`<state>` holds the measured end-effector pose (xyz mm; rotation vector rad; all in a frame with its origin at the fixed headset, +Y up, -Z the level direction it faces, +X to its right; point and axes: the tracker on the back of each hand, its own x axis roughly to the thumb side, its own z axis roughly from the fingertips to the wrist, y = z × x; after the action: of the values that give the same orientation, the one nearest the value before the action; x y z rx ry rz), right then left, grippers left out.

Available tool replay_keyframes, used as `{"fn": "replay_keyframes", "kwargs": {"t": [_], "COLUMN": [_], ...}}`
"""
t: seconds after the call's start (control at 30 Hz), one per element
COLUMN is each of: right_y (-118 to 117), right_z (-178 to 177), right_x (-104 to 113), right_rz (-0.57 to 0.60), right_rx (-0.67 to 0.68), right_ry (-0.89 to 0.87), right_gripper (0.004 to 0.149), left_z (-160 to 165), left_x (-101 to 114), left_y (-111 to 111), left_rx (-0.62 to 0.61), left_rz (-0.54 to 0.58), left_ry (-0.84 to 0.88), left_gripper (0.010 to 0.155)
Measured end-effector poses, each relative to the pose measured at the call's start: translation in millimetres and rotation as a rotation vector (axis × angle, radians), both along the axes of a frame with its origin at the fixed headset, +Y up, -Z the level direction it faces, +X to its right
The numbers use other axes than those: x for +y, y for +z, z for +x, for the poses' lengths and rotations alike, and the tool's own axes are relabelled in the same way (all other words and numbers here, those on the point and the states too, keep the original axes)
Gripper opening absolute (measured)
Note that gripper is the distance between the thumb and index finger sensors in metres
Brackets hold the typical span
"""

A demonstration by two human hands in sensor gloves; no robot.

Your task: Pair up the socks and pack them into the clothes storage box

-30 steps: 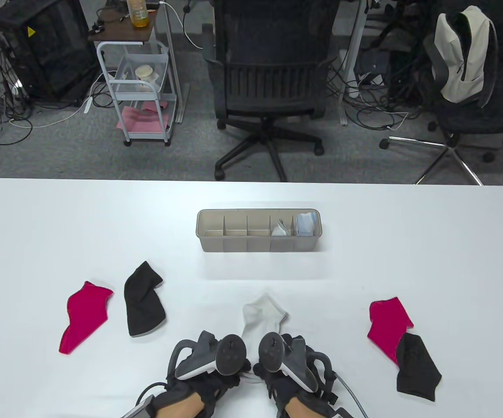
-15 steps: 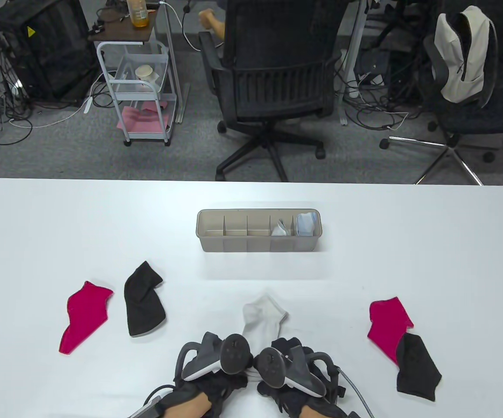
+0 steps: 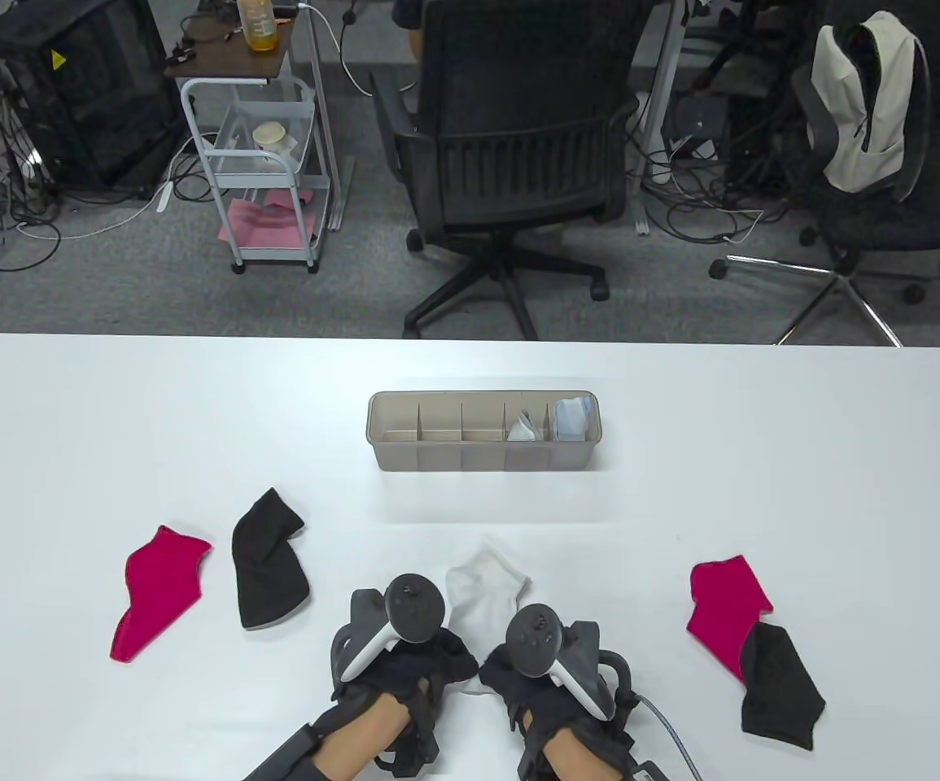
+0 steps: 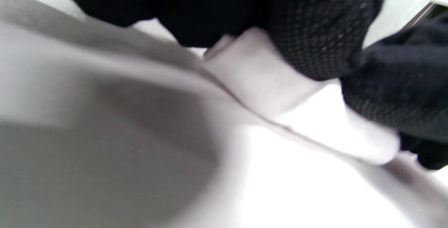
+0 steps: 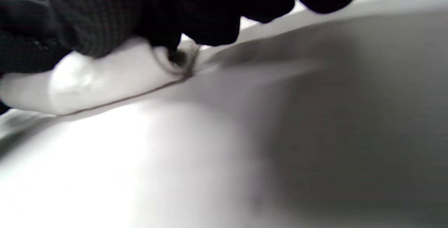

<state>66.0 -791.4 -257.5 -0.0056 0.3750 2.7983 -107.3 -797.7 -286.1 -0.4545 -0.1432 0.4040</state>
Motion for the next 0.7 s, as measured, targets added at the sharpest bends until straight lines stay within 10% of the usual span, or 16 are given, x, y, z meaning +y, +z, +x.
{"fn": "replay_keyframes", "kwargs": {"t": [0.43,0.7], "right_y": [-1,0], "right_z": [-6,-2], "right_x": [-2,0], "right_rz": [-0.011,0.015], "right_rx": [-0.027,-0.029], "right_ry": [0.029,0.008], "right_gripper": [0.032,0.032], "left_z": [15,25], "left_x": [28,19], "left_y": [29,37], "left_rx": [-0.190,-0.234], "left_rz": [0.307,0.301], "left_ry": [-0.161,-0.232], "left_gripper": [0.043,0.050]}}
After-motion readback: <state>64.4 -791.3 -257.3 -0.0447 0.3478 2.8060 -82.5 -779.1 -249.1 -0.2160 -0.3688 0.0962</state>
